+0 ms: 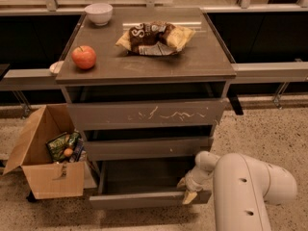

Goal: Open bottom drawer

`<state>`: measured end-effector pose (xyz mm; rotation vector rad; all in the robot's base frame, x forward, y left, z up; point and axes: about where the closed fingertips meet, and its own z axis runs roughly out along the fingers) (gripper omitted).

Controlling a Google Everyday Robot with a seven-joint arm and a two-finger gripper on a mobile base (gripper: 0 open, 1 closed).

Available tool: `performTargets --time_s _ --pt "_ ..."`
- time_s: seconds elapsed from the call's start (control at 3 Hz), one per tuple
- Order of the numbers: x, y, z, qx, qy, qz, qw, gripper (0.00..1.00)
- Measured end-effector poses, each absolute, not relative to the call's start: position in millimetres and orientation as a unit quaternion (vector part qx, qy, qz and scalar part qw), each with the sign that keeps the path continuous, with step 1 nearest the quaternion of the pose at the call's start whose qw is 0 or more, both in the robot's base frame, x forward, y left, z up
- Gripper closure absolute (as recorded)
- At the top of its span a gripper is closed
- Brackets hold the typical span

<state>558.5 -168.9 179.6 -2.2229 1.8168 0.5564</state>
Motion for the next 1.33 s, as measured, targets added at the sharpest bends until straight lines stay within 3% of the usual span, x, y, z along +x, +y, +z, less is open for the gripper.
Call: performTargets --time_s 0.33,1.0,1.33 --pt "558.5 -168.9 179.6 -0.756 0.618 0.189 0.108 0.0" --pt "536.9 -171.5 172.6 -0.757 0.614 0.207 0.084 0.0" --pt "514.8 -178.9 172.5 -0.751 0.62 0.216 0.069 0.18"
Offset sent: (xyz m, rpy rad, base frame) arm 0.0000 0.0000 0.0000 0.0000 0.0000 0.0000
